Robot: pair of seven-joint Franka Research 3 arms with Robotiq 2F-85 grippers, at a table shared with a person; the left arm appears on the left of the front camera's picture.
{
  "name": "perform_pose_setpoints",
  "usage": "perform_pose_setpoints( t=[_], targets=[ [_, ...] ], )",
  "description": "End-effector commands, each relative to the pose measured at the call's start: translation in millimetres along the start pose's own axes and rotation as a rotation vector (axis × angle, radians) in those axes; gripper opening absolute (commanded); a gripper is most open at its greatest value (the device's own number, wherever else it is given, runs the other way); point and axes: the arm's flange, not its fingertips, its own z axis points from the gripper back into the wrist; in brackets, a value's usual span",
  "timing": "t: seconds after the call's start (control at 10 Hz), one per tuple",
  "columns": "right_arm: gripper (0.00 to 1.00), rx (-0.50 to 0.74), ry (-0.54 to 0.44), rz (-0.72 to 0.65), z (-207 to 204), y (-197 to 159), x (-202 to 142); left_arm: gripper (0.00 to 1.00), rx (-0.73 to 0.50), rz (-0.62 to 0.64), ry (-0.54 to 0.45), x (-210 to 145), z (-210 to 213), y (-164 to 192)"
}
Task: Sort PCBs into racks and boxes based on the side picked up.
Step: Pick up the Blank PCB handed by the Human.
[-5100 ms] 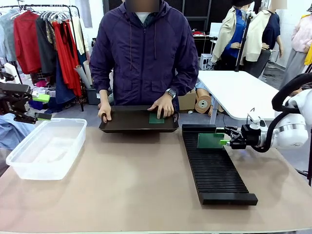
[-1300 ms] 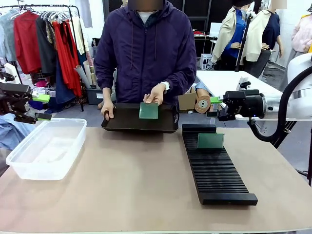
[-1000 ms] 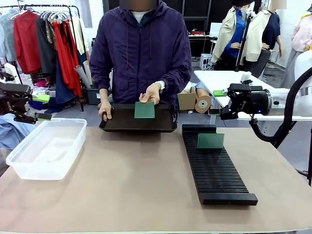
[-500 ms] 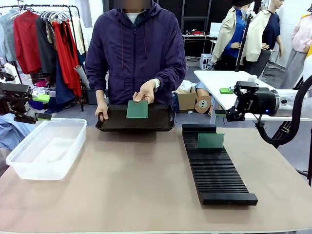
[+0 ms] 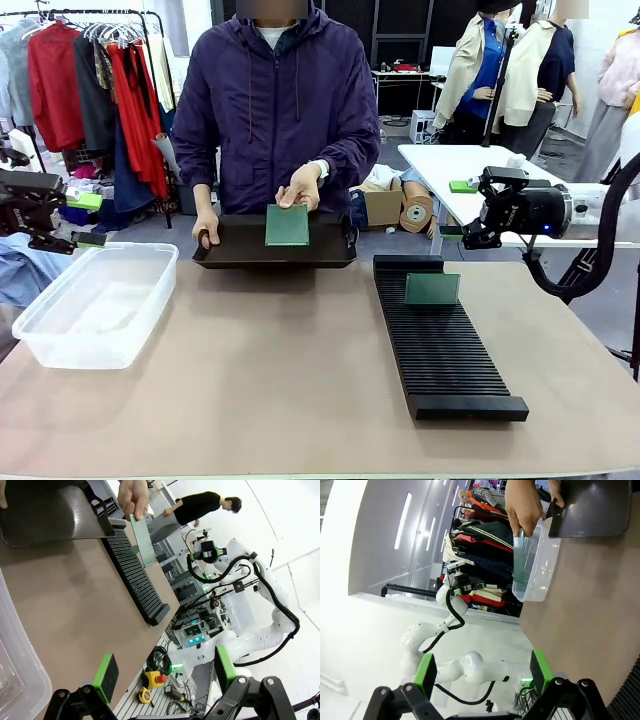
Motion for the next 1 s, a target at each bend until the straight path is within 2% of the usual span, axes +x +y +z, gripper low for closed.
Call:
perform_pose_setpoints(
  t=[0.0, 0.5, 0.9],
  targets=[
    [1.00, 0.004, 0.004, 0.013, -1.6, 1.5, -0.4, 1.00, -0.011, 0.008, -0.004, 0.1, 0.6, -2.5],
    [1.00, 0.004, 0.004, 0.013, -1.6, 1.5, -0.4, 1.00, 0.000, 0.000, 0.000, 0.0, 0.0, 0.0],
    [1.00, 0.004, 0.004, 0.013, -1.6, 1.5, -0.4, 1.00, -0.055, 0.026, 0.032, 37.9, -41.1, 23.3]
  ],
)
